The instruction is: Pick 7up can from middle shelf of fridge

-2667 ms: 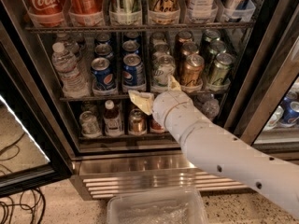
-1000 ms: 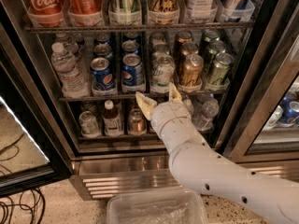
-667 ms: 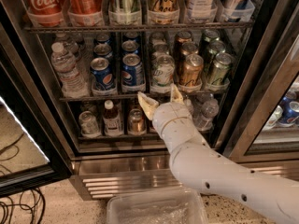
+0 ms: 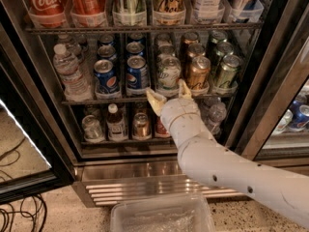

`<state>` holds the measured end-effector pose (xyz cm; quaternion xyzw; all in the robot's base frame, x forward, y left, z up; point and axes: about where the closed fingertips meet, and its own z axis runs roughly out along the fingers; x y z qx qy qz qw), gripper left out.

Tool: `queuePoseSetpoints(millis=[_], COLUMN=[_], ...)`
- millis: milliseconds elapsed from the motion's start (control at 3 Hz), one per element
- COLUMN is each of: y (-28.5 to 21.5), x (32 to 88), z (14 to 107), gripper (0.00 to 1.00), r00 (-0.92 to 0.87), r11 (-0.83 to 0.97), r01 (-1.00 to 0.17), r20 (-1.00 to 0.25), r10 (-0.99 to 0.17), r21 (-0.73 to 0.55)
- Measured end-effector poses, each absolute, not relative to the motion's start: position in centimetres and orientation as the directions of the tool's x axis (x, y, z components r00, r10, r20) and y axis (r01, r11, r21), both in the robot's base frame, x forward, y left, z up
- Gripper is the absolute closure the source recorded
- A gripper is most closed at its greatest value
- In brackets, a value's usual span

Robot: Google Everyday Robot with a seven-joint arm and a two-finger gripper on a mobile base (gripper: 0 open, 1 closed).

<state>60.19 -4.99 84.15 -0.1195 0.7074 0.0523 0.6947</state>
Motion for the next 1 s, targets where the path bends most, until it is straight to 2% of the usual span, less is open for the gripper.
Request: queuePoseSetpoints(millis=[1000], y=[-6.7], x=[62.8], z=[84.0], gripper=[0.31], r00=[0.013], r11=[0.974], r01=[-0.188], r20=[-0.992], r10=[-0.123], r21=[-0.123])
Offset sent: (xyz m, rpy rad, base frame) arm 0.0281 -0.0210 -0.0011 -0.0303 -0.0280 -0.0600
